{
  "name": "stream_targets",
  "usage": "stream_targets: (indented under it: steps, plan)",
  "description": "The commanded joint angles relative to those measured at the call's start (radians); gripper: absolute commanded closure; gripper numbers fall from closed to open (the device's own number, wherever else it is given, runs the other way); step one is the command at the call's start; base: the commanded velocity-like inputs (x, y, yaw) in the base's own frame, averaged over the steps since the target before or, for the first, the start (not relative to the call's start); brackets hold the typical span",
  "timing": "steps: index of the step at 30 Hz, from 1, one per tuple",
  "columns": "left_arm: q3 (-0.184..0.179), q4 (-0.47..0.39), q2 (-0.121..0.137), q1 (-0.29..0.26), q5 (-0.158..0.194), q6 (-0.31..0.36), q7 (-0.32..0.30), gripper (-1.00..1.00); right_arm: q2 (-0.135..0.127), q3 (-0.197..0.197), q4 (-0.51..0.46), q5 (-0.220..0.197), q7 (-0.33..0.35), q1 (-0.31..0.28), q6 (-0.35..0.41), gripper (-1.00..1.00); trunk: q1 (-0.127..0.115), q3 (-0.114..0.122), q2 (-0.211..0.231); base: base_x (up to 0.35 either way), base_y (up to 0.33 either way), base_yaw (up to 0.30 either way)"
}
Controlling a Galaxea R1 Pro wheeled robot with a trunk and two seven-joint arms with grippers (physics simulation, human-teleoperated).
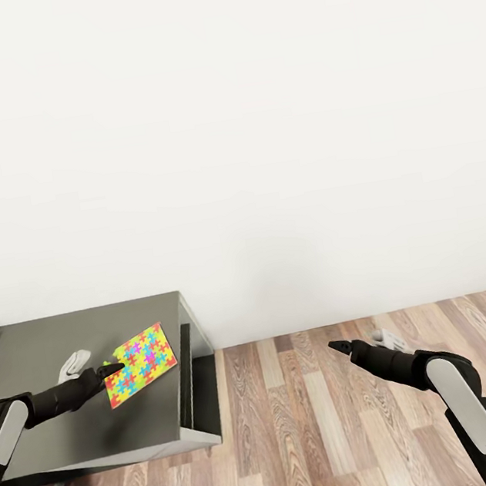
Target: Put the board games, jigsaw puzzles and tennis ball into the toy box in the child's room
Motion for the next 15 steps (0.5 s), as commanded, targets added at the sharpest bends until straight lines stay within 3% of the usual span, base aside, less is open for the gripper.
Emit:
stream_targets:
  steps: [1,7,15]
  plan:
    - [0.002,0.000,0.000,0.000,-0.001,0.005,-0.003,-1.00,0.000,0.000,-0.001,-0.010,-0.010,-0.001,0.004,-1.00,0.001,0.000,-0.002,0.000,0.000,-0.171]
    - [0.002,-0.001,0.000,0.000,-0.001,0.006,-0.003,-1.00,0.001,0.001,0.000,-0.010,-0.010,-0.001,0.004,-1.00,0.001,0.006,-0.002,0.000,0.000,-0.164]
    - [0.002,-0.002,0.000,0.000,-0.001,0.005,-0.003,-1.00,0.001,0.001,0.000,-0.010,-0.010,-0.001,0.004,-1.00,0.001,0.008,-0.002,0.000,0.000,-0.020]
